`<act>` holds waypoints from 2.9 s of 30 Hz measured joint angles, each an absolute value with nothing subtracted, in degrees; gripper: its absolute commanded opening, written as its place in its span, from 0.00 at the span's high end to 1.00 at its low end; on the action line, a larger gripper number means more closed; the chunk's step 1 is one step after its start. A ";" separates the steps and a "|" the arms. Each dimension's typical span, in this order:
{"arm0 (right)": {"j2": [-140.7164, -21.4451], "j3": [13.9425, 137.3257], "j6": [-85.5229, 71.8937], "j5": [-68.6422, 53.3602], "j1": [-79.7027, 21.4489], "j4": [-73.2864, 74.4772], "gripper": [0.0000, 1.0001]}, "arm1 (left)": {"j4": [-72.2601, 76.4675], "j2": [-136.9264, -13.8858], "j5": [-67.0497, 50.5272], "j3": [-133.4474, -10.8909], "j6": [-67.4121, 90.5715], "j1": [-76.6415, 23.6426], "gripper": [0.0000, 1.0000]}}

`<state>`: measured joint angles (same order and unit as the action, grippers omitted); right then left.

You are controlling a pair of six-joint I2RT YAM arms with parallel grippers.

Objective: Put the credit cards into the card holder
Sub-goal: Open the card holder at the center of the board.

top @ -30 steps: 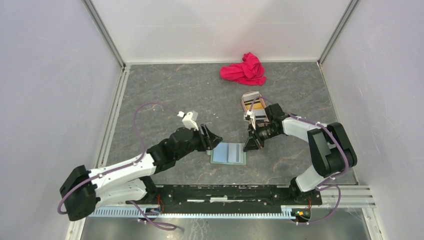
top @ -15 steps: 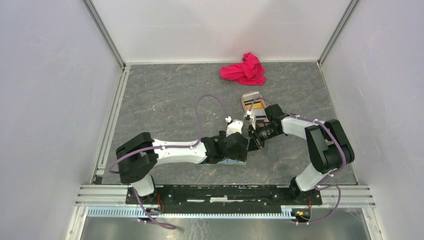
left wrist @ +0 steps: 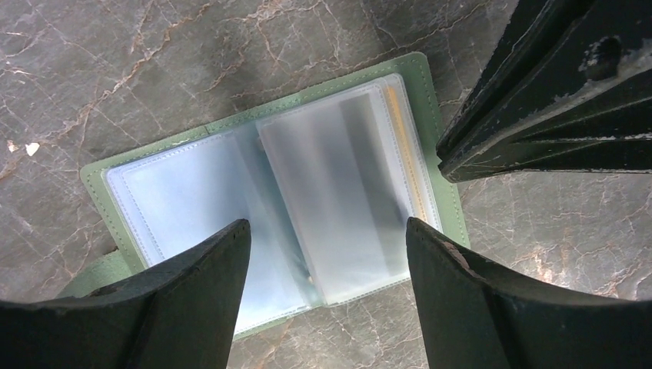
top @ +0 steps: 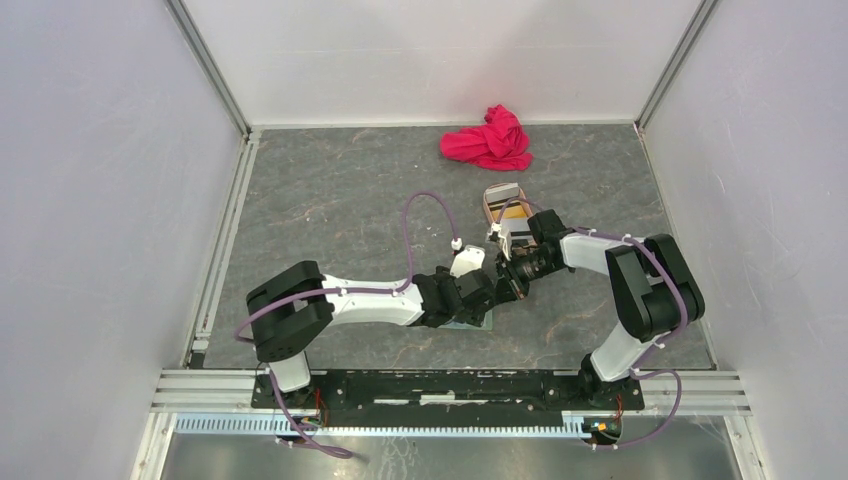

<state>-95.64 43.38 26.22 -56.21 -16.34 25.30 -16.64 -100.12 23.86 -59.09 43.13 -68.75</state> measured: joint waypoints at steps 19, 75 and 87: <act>-96.66 43.40 26.20 -56.07 -16.34 25.34 0.85 | -16.10 -100.79 23.44 -59.09 43.16 -68.75 0.20; -97.27 43.70 26.20 -56.03 -16.34 25.39 0.85 | -17.28 -103.72 23.81 -62.57 43.20 -69.82 0.35; -97.27 43.70 26.22 -56.03 -16.34 25.41 0.85 | -11.84 -99.94 20.32 -56.66 43.27 -67.20 0.42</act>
